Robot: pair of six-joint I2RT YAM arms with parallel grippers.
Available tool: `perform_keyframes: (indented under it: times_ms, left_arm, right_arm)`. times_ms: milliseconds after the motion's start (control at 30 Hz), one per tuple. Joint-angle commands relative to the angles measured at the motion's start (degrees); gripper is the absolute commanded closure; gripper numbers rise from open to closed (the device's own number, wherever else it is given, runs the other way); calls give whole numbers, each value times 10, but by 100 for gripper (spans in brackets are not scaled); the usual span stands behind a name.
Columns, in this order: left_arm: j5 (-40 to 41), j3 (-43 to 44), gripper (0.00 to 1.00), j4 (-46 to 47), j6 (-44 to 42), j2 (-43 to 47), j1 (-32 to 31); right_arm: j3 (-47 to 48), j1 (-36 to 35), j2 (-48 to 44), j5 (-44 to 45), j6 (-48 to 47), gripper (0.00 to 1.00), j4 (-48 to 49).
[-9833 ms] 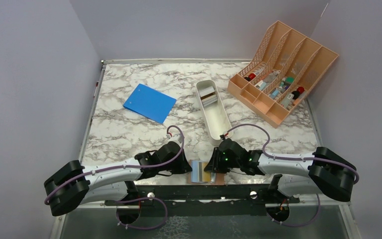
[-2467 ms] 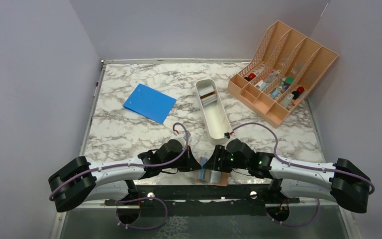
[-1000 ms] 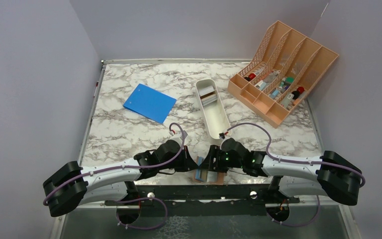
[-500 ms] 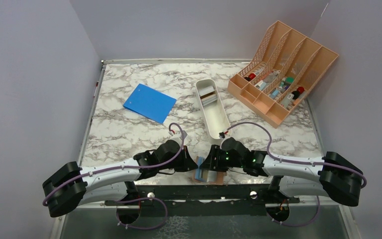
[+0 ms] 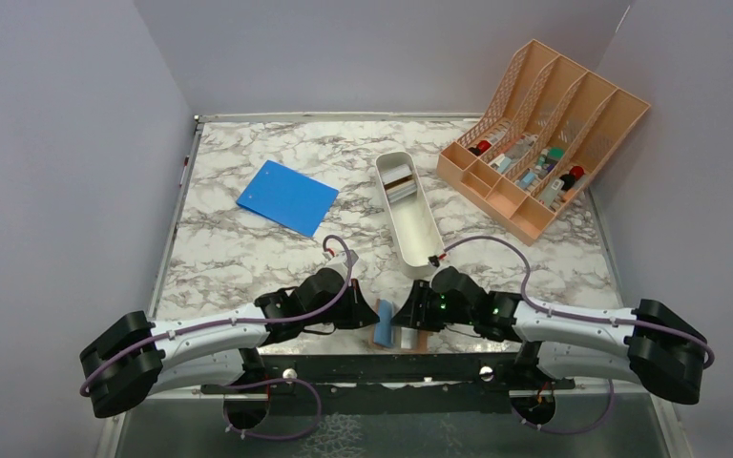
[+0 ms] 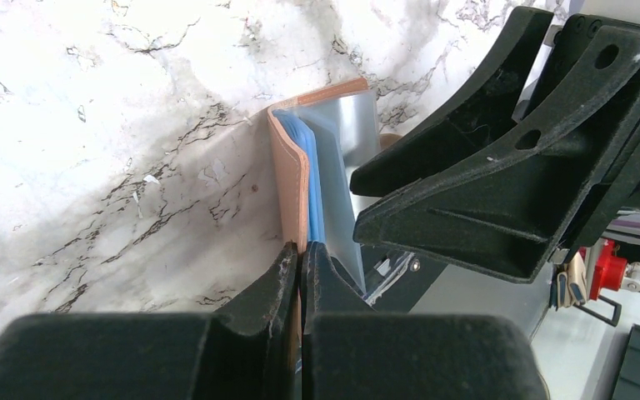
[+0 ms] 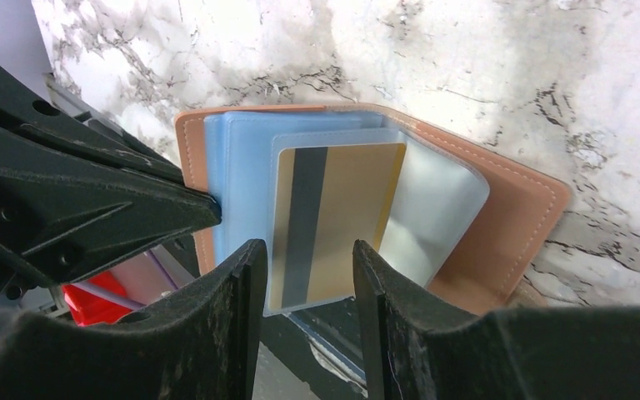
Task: Put the credit cards into the card holder
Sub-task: Turn over the card slot in the card holder.
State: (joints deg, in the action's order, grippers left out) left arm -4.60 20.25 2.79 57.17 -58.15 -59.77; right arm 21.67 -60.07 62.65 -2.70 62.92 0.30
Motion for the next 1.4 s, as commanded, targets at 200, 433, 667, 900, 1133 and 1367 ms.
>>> perform_keyframes:
  times_ms: [200, 433, 667, 900, 1133, 1367]
  left_arm:
    - [16, 12, 100, -3, 2, 1, -5]
    - [29, 7, 100, -19, 6, 6, -5]
    - [45, 2, 97, -34, 12, 12, -5]
    - [49, -4, 93, -39, 15, 20, -5]
    - [43, 0, 75, -34, 14, 28, -5]
    - [36, 7, 59, -31, 10, 12, -5]
  right_arm:
    - [-35, -4, -74, 51, 5, 54, -86]
    - [-65, -4, -114, 64, 26, 53, -126]
    - [-48, -4, -177, 99, 31, 49, -197]
    - [-15, -4, -191, 129, 2, 49, -223]
    - [40, -4, -153, 152, -82, 48, -220]
    - [99, -4, -115, 179, -155, 51, -202]
